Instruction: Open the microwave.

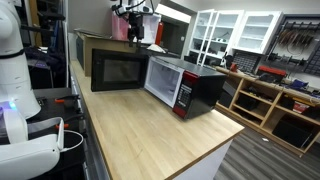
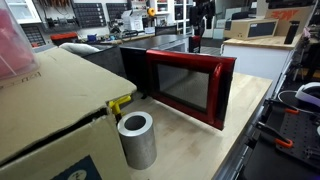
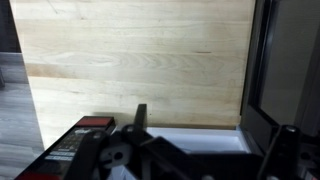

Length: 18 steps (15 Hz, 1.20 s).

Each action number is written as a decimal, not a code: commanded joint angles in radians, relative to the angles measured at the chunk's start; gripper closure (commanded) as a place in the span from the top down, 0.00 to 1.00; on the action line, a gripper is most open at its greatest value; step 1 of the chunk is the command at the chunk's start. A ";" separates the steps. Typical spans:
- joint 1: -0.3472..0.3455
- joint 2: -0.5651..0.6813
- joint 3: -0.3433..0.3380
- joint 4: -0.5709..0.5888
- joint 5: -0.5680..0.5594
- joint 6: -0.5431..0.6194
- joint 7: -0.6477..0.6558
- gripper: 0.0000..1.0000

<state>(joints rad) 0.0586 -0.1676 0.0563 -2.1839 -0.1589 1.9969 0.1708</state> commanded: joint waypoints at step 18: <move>-0.106 -0.188 -0.120 0.018 -0.019 -0.209 -0.249 1.00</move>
<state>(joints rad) -0.0440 -0.3562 -0.0671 -2.1676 -0.1790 1.7889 -0.0769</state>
